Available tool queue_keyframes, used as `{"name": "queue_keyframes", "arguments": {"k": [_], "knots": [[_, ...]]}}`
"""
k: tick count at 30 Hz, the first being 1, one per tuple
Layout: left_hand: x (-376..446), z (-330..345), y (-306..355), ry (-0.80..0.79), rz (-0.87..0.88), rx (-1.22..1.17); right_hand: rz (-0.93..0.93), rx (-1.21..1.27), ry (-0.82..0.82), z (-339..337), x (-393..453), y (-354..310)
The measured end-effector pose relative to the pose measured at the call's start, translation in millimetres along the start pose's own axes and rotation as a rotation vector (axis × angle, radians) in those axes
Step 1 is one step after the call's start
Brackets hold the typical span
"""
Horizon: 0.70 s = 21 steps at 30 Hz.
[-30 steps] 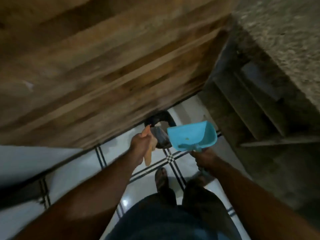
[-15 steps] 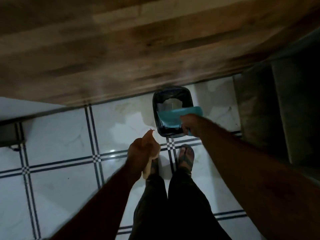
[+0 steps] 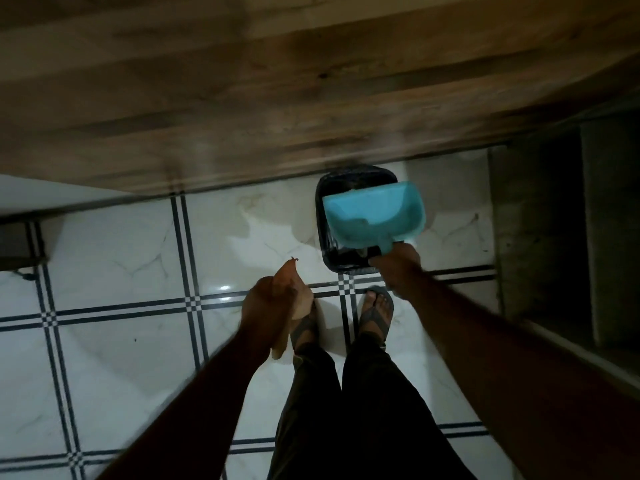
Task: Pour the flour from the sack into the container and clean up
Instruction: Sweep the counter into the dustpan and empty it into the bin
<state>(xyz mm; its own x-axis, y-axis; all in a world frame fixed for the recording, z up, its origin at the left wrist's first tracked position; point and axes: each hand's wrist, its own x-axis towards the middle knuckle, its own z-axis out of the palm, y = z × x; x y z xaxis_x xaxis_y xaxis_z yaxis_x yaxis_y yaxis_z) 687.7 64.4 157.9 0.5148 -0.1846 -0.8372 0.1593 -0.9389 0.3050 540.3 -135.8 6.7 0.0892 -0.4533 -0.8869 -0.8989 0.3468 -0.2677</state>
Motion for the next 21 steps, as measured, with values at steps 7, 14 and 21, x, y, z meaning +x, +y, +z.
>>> {"name": "queue_keyframes", "arguments": {"k": [7, 14, 21], "knots": [[49, 13, -13, 0.015, -0.073, -0.109, -0.026, 0.017, 0.054, 60, 9, 70], [82, 26, -30, -0.090, -0.014, -0.115, -0.003, 0.010, 0.136, 123, 72, 148], [68, 27, -66, -0.068, -0.028, -0.126, 0.040, -0.012, 0.225, 140, 90, 155]]}}
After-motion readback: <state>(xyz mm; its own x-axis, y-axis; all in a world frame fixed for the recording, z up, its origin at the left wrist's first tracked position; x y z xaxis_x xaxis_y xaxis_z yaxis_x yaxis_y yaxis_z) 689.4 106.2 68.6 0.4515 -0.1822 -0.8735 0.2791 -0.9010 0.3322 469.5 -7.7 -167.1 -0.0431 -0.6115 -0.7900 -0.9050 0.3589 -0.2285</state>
